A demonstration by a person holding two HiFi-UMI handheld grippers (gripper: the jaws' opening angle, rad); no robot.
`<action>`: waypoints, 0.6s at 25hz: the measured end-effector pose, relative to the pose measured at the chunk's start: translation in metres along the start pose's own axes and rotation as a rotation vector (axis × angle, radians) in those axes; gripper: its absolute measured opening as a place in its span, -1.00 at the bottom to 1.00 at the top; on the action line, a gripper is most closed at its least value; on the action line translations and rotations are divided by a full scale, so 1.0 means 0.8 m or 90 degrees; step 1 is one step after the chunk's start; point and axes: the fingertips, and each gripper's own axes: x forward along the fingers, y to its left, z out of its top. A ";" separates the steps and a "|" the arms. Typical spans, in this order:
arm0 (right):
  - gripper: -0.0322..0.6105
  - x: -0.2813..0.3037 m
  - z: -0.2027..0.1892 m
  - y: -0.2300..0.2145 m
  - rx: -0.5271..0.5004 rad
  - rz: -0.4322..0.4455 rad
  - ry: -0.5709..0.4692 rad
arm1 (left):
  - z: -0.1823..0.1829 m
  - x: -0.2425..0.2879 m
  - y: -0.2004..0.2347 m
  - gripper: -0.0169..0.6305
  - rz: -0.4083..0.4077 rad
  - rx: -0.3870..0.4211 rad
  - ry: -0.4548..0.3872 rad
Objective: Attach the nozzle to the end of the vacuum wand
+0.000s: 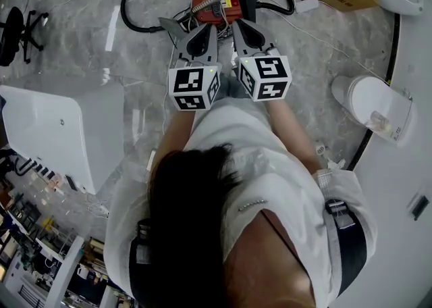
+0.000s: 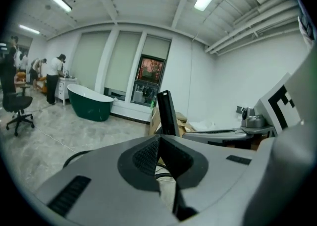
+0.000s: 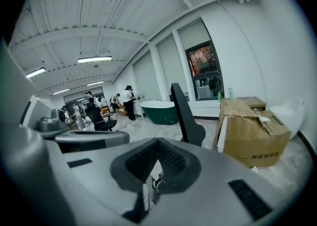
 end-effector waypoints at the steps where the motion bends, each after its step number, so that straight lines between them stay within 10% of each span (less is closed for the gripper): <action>1: -0.85 0.000 -0.001 0.002 0.001 0.001 0.002 | -0.001 0.000 0.001 -0.95 -0.002 -0.012 -0.001; 15: -0.85 0.005 -0.012 0.014 -0.003 0.014 0.022 | -0.003 -0.005 0.013 -0.94 0.013 0.000 -0.003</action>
